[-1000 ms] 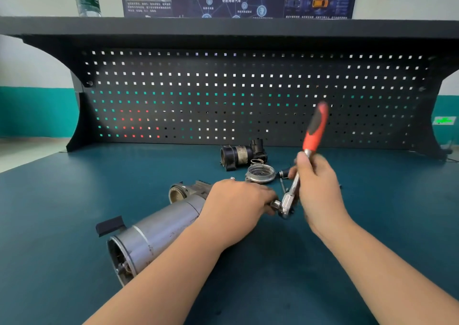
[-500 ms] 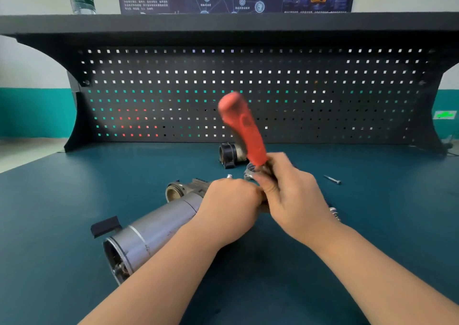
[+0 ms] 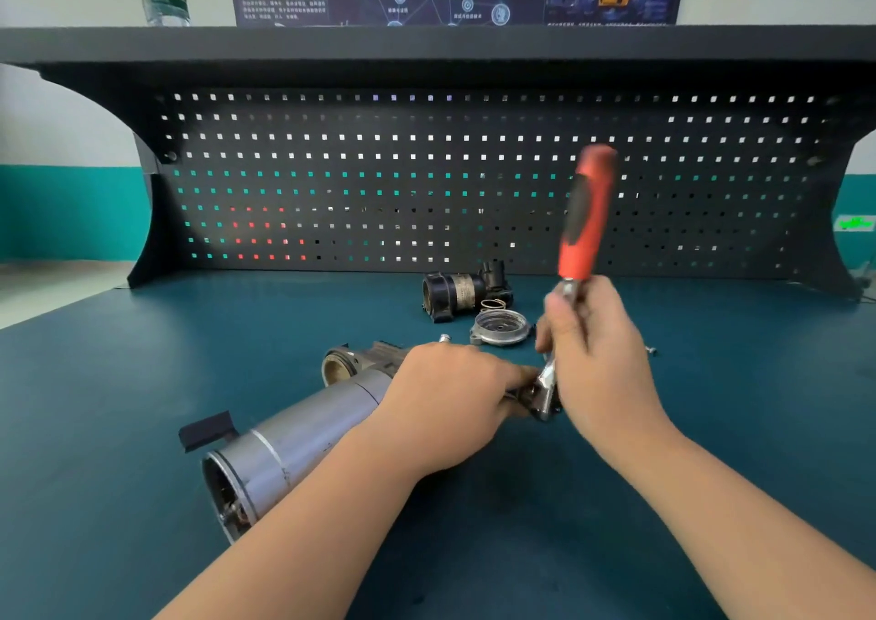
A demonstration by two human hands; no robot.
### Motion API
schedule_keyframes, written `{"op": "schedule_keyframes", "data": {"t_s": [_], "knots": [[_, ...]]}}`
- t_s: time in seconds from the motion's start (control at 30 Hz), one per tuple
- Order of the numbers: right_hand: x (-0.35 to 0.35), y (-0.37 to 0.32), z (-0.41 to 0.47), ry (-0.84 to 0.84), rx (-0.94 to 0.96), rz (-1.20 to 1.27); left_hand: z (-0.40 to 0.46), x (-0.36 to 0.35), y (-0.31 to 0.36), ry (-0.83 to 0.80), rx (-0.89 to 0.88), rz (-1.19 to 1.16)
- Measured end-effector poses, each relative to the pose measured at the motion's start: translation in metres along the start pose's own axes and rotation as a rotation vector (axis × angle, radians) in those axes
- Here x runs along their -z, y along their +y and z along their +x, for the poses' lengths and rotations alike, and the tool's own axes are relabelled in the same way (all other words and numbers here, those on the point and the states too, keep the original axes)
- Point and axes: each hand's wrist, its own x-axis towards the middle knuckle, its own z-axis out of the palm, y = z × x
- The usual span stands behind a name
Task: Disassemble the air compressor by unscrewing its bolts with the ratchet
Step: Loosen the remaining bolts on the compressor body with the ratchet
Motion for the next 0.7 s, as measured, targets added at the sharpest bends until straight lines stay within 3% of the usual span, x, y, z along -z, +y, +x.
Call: {"op": "schedule_keyframes", "data": {"t_s": [0.1, 0.17, 0.27, 0.33, 0.4, 0.47, 0.53, 0.6, 0.7], "knots": [[-0.002, -0.011, -0.01, -0.19, 0.493, -0.322, 0.001, -0.002, 0.001, -0.022, 0.061, 0.083], [-0.008, -0.01, -0.013, -0.163, 0.534, -0.339, 0.0, -0.003, 0.002, -0.021, 0.082, 0.15], [-0.009, -0.002, -0.005, 0.056, 0.114, -0.099, 0.001, -0.002, 0.004, -0.018, 0.048, 0.165], [-0.007, 0.008, 0.004, 0.206, -0.392, 0.098, 0.002, -0.004, 0.005, 0.001, 0.04, 0.159], [-0.007, 0.019, 0.008, 0.334, -0.911, 0.505, 0.002, -0.005, 0.005, 0.014, 0.046, 0.109], [-0.01, 0.021, 0.005, 0.39, -1.122, 0.727, 0.003, -0.003, 0.004, -0.011, 0.084, 0.014], [-0.012, 0.025, 0.003, 0.325, -1.019, 0.618, 0.005, -0.002, 0.0, -0.068, 0.154, -0.064], [-0.011, 0.025, 0.004, 0.271, -0.789, 0.432, 0.006, 0.002, -0.003, -0.128, 0.228, -0.077], [-0.008, 0.023, 0.004, 0.215, -0.609, 0.292, 0.007, 0.007, -0.006, -0.085, 0.25, -0.108]]}}
